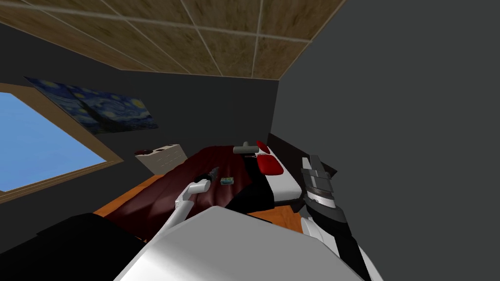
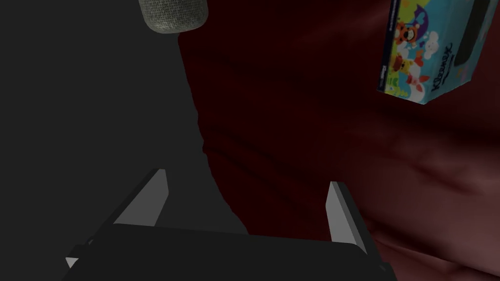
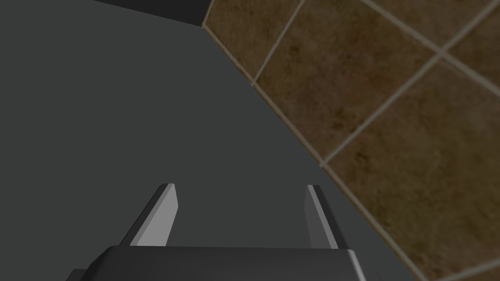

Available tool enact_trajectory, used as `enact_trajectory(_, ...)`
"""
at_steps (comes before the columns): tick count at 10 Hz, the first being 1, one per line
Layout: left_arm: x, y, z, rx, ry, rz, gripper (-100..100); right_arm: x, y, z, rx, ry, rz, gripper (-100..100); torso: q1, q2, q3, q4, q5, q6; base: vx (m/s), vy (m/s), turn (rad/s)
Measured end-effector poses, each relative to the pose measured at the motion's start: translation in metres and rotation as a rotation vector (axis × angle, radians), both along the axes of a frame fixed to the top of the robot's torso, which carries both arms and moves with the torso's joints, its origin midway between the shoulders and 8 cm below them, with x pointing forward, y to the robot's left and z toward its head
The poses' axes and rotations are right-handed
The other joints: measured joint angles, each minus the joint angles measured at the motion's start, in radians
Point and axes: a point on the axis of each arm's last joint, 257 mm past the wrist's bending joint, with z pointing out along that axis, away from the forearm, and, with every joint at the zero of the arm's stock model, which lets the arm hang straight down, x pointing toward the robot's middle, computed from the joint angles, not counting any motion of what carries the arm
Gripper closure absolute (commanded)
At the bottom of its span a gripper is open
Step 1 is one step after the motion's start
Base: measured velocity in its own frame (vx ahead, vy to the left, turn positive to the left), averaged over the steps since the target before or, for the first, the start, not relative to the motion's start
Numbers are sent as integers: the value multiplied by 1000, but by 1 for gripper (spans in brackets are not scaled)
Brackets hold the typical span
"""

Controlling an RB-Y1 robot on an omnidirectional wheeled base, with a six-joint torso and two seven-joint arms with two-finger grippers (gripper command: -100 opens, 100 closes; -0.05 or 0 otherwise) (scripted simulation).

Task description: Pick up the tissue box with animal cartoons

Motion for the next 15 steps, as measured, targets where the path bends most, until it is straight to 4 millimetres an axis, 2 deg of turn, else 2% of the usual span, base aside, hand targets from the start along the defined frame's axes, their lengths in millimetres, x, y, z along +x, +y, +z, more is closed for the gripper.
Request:
enact_trajectory(2, -13, 2, -26, -33, 75, 11, -100, 0, 0, 0, 0, 0, 0, 0, 0, -2, -1, 0, 0, 0, 159, 6, -5)
enact_trajectory(3, -30, -1, -48, -59, 131, 20, -100, 0, 0, 0, 0, 0, 0, 0, 1, -5, -3, -1, 0, 0, 148, 16, 1)
enact_trajectory(6, -57, -1, -77, -104, 234, 34, -100, 0, 0, 0, 0, 0, 0, 0, 1, -1, -1, 0, 0, 0, 112, 10, -9)
enact_trajectory(8, -85, -1, -108, -152, 330, 49, -100, 0, 0, 0, 0, 0, 0, 0, 3, -4, -3, -1, 1, 0, 159, 33, -17)
enact_trajectory(9, -96, -3, -116, -164, 357, 52, -100, 0, 0, 0, 0, 0, 0, 0, 2, -3, -2, -1, 0, 0, 118, -8, -25)
enact_trajectory(12, -138, -21, -153, -235, 495, 73, -100, 0, 0, 0, 0, 0, 0, 0, 2, -7, -4, -2, 0, 1, 205, 26, -34)
enact_trajectory(15, -202, -45, -195, -316, 629, 94, -100, 0, 0, 0, 0, 0, 0, 0, 2, -7, -4, -2, 0, 0, 197, 37, -39)
